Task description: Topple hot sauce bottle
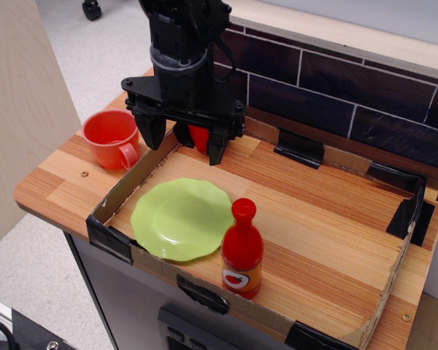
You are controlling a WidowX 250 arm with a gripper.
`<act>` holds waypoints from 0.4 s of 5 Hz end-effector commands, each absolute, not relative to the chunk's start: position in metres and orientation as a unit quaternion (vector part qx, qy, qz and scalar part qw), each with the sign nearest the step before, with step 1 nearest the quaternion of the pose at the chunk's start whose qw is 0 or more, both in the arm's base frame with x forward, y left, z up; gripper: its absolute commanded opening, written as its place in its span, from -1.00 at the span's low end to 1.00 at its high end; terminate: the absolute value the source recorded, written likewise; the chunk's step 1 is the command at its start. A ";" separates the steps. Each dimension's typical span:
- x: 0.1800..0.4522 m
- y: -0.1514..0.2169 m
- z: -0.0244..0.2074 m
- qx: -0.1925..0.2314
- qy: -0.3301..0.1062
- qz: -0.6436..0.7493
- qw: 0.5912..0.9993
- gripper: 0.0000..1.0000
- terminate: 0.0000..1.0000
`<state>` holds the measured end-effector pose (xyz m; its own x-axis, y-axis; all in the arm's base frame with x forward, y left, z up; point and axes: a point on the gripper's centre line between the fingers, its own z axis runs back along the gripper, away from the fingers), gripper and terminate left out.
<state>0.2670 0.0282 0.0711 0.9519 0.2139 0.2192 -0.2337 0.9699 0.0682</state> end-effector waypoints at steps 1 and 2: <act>0.267 0.028 0.071 0.047 -0.106 0.113 0.987 1.00 -1.00; 0.274 0.012 0.100 0.043 -0.119 0.102 0.987 1.00 -1.00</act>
<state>0.2658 0.0111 0.0843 0.9641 0.1957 0.1793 -0.2104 0.9753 0.0672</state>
